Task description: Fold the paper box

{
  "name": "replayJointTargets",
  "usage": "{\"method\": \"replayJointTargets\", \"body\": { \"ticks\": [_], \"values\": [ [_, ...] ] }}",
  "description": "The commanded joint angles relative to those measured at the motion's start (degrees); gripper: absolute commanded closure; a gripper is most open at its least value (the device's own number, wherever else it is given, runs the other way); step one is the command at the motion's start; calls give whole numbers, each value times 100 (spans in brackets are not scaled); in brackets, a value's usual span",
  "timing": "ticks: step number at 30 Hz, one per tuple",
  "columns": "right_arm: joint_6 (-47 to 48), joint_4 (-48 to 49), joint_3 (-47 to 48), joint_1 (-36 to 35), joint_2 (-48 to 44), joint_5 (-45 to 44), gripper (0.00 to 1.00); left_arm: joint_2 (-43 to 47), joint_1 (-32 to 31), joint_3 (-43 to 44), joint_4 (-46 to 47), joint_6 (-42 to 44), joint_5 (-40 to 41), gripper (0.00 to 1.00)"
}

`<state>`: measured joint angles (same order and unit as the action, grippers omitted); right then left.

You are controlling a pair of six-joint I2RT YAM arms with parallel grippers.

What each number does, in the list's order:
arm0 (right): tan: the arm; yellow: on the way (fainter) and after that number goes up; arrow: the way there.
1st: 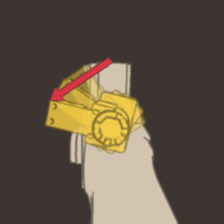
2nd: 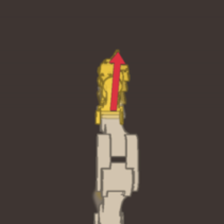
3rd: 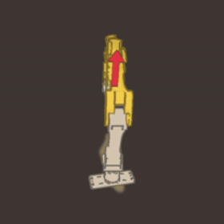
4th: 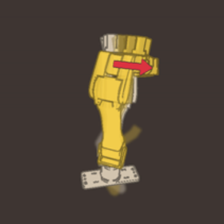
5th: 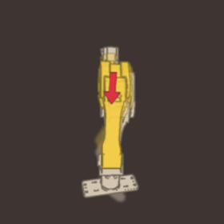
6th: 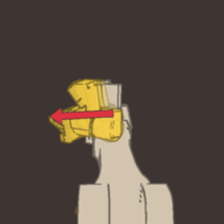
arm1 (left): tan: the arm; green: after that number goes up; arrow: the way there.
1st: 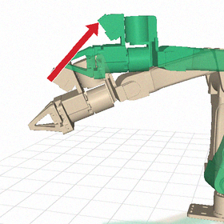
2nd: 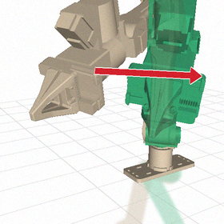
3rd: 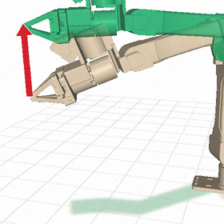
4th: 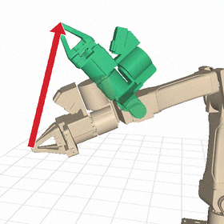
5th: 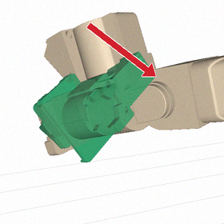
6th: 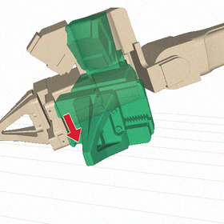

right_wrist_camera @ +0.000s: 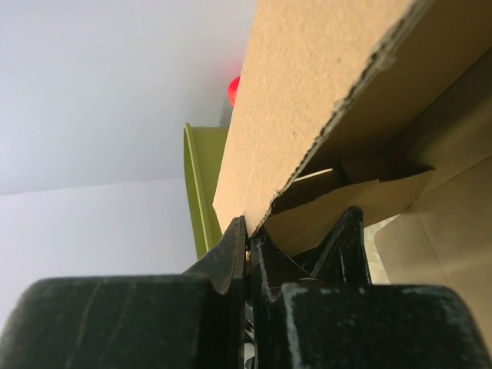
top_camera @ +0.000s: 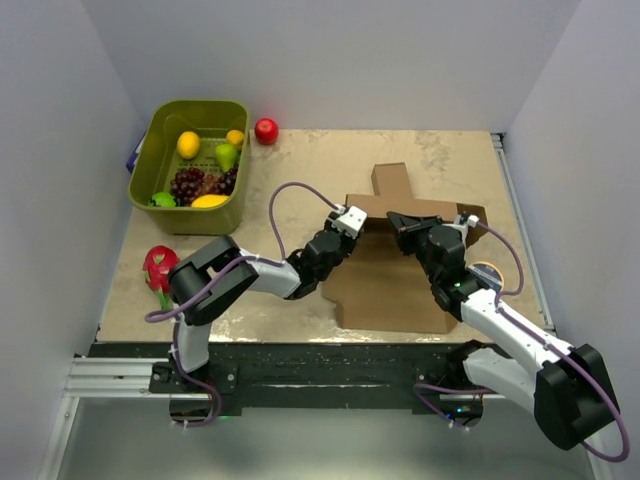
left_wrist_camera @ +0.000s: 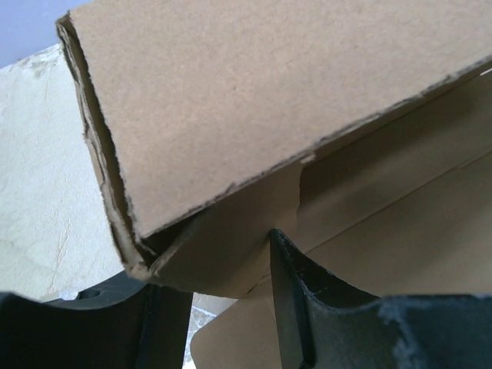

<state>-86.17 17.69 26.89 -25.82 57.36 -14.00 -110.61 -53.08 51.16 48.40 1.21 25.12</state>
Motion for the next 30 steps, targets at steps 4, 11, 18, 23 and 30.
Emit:
{"method": "replayJointTargets", "body": {
  "ticks": [4, 11, 18, 23, 30],
  "values": [
    [-128, -381, 97, -63, 117, 407, 100, -233, 34, 210, 872, 353, -209, 57],
    [-163, -407, 105, -63, 126, 407, 100, -312, 61, 325, 926, 134, -202, 83],
    [100, -398, 193, -54, 135, 354, 100, -84, 61, 272, 530, -77, -52, 95],
    [960, -442, 456, -54, 82, 468, 59, 469, 192, 96, -574, -428, -104, 100],
    [3146, -1485, 1203, -63, -260, 1083, 21, 1233, 552, -62, -2140, -789, -481, 100]
  ]
}}
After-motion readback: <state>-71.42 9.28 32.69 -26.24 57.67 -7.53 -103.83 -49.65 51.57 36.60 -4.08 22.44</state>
